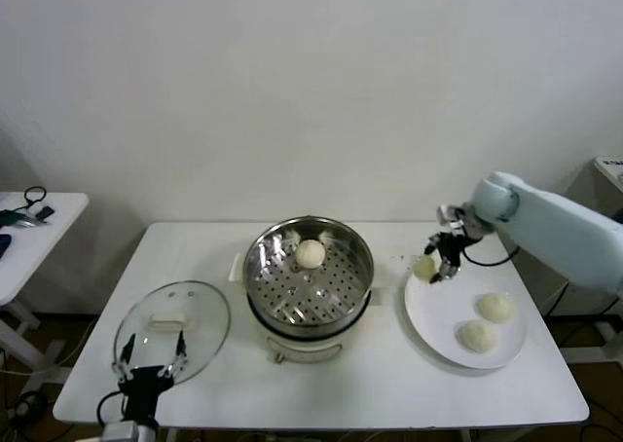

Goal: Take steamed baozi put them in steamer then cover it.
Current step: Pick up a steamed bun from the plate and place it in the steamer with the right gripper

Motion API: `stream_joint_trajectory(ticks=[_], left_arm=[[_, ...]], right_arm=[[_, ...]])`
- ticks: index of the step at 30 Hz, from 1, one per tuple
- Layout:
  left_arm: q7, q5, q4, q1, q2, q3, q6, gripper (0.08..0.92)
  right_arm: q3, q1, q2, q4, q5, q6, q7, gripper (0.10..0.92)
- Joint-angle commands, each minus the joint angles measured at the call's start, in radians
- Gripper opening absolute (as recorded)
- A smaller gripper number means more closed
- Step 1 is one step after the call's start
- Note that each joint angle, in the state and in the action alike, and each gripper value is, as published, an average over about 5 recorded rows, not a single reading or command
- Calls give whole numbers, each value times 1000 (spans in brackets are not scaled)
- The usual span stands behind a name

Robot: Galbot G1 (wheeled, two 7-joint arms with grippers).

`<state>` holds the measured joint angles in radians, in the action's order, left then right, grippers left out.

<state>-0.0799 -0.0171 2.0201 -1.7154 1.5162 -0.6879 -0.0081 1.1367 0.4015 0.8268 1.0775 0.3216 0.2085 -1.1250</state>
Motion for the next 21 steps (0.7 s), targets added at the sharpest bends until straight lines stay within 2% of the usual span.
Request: stream_joint_trajectory(ticks=[1,8,15,21], left_arm=[[0,6,5,3,3,13,2,823],[6,22,23,-7,-3,22,6,823],[5,23,29,-42,-6,35,0,823],[6,25,26,-53,-7,46,-5,823]], right_arm=[[143,289,96,54,262,69,23,687],[213,364,228,112,385,118,71,687],[265,366,330,180,496,189,183,687],[304,337,412,206,532,257,274,688]])
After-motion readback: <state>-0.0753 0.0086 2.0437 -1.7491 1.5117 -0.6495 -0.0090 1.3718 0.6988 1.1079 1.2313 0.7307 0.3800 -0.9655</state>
